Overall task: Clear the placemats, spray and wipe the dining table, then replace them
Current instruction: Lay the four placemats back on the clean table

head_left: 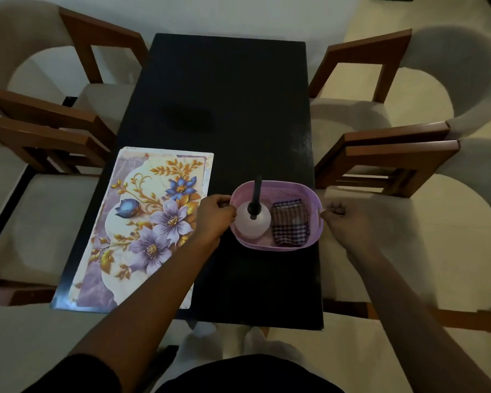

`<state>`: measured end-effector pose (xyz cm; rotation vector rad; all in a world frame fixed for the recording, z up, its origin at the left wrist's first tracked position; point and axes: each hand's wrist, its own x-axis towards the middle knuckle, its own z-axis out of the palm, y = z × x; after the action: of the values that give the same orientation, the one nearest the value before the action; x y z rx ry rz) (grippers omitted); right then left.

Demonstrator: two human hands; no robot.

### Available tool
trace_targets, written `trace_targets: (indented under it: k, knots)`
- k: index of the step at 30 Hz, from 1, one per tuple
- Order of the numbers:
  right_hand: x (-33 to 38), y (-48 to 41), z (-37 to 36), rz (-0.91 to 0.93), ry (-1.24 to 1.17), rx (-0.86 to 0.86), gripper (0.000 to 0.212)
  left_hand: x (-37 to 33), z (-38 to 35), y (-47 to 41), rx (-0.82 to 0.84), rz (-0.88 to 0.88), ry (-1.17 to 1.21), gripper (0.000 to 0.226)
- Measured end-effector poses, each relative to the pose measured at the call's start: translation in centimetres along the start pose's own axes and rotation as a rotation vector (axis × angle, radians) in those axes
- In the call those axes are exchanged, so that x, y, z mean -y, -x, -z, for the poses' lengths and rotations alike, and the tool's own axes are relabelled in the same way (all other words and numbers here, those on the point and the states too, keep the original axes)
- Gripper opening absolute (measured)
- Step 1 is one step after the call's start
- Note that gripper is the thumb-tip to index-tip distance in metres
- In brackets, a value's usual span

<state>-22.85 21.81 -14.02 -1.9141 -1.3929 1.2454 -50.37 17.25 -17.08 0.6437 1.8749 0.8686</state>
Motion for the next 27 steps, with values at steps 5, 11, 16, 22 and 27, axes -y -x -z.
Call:
trace_targets:
  k: [5, 11, 16, 22, 27]
  knots:
    - [-1.5, -1.4, -0.6, -0.042, -0.077, 0.013, 0.011, 0.0, -0.3, 0.1, -0.063, 0.017, 0.056, 0.039]
    - [-0.7, -1.4, -1.3, -0.101, -0.104, 0.105, 0.008, 1.0, 1.2, 1.0, -0.129, 0.019, 0.165, 0.035]
    - [3.6, 0.9, -4.8, -0.059, -0.049, 0.205, 0.013, 3.7, 7.6, 4.8, -0.256, -0.012, 0.353, 0.045]
    - [8.4, 7.4, -14.2, 0.08, -0.001, 0.484, 0.017, 10.3, 18.8, 13.7, -0.478, 0.027, 0.529, 0.038]
    - [9.8, 17.5, -23.8, 0.238, 0.052, 0.665, 0.015, 18.5, 26.5, 23.4, -0.694, 0.043, 0.623, 0.034]
